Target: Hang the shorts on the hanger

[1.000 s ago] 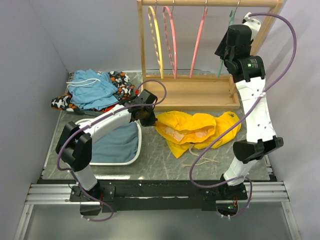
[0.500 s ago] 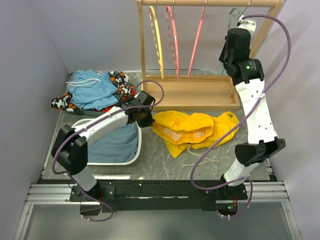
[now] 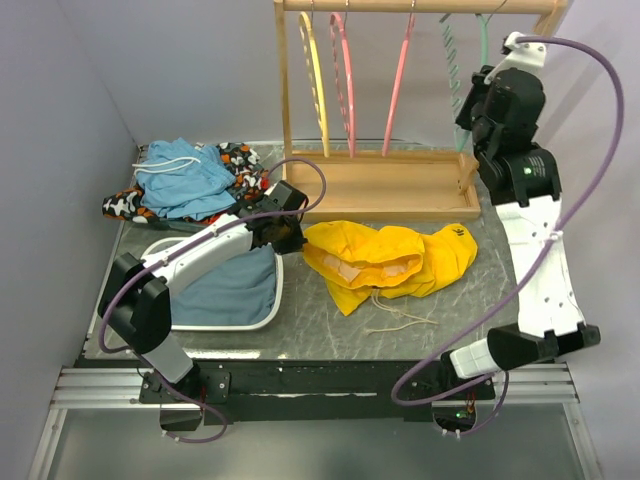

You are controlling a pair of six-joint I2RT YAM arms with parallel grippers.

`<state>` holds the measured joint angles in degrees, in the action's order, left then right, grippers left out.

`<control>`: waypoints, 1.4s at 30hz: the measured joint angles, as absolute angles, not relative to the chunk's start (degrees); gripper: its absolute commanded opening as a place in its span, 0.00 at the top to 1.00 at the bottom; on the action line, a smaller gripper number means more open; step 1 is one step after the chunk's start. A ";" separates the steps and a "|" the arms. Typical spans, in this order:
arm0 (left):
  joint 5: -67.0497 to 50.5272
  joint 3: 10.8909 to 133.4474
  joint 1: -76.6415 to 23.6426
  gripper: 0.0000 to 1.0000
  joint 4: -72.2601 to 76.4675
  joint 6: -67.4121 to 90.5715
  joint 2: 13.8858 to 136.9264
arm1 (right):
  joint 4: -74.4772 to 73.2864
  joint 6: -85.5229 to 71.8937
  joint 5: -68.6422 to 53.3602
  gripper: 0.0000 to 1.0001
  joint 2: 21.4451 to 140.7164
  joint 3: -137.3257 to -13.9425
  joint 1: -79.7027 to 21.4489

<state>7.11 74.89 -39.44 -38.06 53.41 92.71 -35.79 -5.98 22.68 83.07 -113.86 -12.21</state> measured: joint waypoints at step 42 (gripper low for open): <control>7.88 83.24 -35.88 0.99 -42.54 53.71 102.98 | -70.32 -31.44 12.82 1.00 44.77 -79.88 -44.51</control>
<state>7.88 83.24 -35.88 -42.54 53.71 102.98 -70.32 -31.44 12.82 44.77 -79.88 -44.51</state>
